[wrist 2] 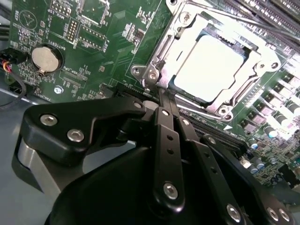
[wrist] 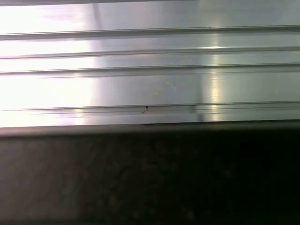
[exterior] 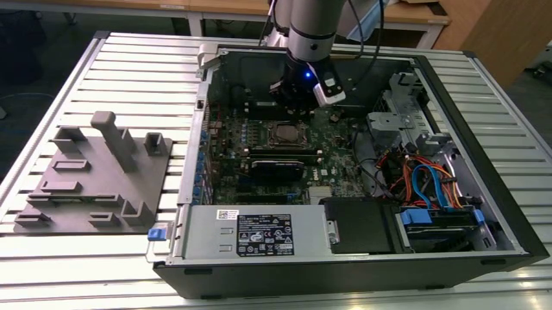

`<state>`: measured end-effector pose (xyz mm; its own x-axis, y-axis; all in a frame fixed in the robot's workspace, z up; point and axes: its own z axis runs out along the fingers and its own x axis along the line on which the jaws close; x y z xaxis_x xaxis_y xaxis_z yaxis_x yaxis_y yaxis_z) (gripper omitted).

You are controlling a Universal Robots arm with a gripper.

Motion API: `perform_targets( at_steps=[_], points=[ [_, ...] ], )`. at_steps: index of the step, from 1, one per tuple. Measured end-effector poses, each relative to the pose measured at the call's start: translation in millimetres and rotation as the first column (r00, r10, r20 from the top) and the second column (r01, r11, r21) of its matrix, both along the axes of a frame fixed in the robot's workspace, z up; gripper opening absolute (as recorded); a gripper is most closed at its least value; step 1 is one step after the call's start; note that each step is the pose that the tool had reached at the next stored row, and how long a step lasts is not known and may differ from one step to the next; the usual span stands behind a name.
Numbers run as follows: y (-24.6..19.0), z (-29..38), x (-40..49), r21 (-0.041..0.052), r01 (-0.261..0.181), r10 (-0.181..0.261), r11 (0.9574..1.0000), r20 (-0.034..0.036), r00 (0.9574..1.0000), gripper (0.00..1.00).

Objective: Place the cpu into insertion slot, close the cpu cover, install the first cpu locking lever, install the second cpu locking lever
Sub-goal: 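Install the first cpu locking lever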

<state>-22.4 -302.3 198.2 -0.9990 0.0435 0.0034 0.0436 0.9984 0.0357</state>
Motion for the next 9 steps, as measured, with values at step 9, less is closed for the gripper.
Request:
perform_targets(
  at_steps=[9],
  points=[
    [0.1,1.6,0.0,-0.0004,0.0,0.0,1.0,0.0004,1.0,0.1]
  ],
)
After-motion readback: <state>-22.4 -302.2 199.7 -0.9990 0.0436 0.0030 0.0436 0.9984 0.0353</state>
